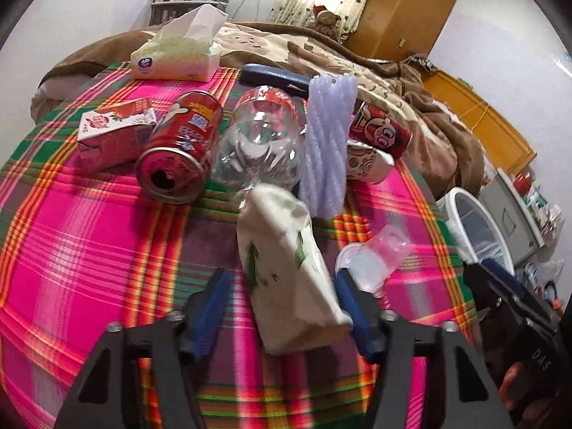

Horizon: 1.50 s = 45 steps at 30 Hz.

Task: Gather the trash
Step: 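Grasp the white printed paper bag with the left tool while the right tool grasps a small clear plastic cup, then lift the paper bag with the left tool while the right tool lifts the clear cup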

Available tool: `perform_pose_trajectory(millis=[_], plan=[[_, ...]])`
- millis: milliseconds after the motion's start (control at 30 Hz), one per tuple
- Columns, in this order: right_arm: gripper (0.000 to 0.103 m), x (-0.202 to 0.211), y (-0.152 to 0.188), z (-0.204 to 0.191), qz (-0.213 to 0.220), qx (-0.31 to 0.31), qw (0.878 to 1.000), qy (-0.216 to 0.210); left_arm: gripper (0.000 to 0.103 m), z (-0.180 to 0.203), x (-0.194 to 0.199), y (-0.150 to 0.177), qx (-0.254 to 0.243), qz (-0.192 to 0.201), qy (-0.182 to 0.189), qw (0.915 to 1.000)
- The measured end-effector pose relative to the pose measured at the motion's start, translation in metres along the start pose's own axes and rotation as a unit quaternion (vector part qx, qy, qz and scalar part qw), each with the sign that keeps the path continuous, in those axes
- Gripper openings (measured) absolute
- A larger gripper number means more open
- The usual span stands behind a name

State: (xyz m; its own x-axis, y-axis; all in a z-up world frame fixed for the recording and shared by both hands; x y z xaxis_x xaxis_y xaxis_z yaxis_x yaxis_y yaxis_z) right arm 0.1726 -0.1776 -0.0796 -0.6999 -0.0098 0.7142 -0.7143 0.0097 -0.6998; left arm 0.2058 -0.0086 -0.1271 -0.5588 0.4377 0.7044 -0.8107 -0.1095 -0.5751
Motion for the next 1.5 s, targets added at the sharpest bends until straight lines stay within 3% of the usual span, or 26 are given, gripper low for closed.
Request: perform_pose_trajectory(millis=[67, 633, 833, 900, 1033, 1100, 1200, 1300, 1500], plan=[[0.069, -0.002, 0.0, -0.008, -0.003, 0.003, 1.0, -0.008, 0.046, -0.006, 0.003, 0.001, -0.004, -0.003, -0.001, 1.0], [0.069, -0.019, 0.004, -0.066, -0.032, 0.045, 0.997, -0.055, 0.045, -0.051, 0.033, 0.002, 0.019, 0.004, 0.006, 0.9998], [0.068, -0.028, 0.006, -0.07, -0.043, 0.052, 0.996, -0.05, 0.058, -0.049, 0.028, -0.003, 0.018, 0.002, 0.016, 0.9997], [0.053, -0.027, 0.007, -0.072, -0.042, 0.061, 0.996, -0.046, 0.061, -0.049, 0.027, -0.004, 0.02, 0.004, 0.014, 0.9997], [0.046, -0.03, 0.008, -0.073, -0.047, 0.065, 0.996, -0.046, 0.062, -0.05, 0.023, -0.009, 0.016, 0.008, 0.001, 0.9998], [0.037, -0.029, 0.009, -0.072, -0.046, 0.063, 0.996, -0.048, 0.062, -0.051, 0.023, -0.01, 0.026, 0.016, 0.003, 0.9995], [0.035, -0.03, 0.008, -0.073, -0.045, 0.064, 0.996, -0.049, 0.061, -0.052, 0.024, -0.01, 0.03, 0.015, 0.001, 0.9994], [0.034, -0.029, 0.008, -0.073, -0.042, 0.064, 0.996, -0.051, 0.048, -0.053, 0.023, -0.01, 0.026, 0.011, -0.012, 0.9995], [0.034, -0.029, 0.006, -0.069, -0.04, 0.054, 0.996, -0.052, 0.044, -0.053, 0.025, -0.011, 0.029, 0.014, -0.017, 0.9994]])
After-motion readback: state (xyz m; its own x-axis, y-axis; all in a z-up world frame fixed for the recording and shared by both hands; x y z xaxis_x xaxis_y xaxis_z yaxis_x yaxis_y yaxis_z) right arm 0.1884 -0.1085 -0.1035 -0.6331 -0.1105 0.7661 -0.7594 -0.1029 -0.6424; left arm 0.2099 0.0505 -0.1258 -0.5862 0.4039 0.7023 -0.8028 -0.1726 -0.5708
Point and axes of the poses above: each gripper's, at about its wrist camera, not at the fingertips, and x roughly against the way its jaws point, z to its right, y to its underside, the point moved 9 cm from there along -x, roughly the way its jaws point, and after that the axes turned 11 degrees about y, right-handed, at the moved point
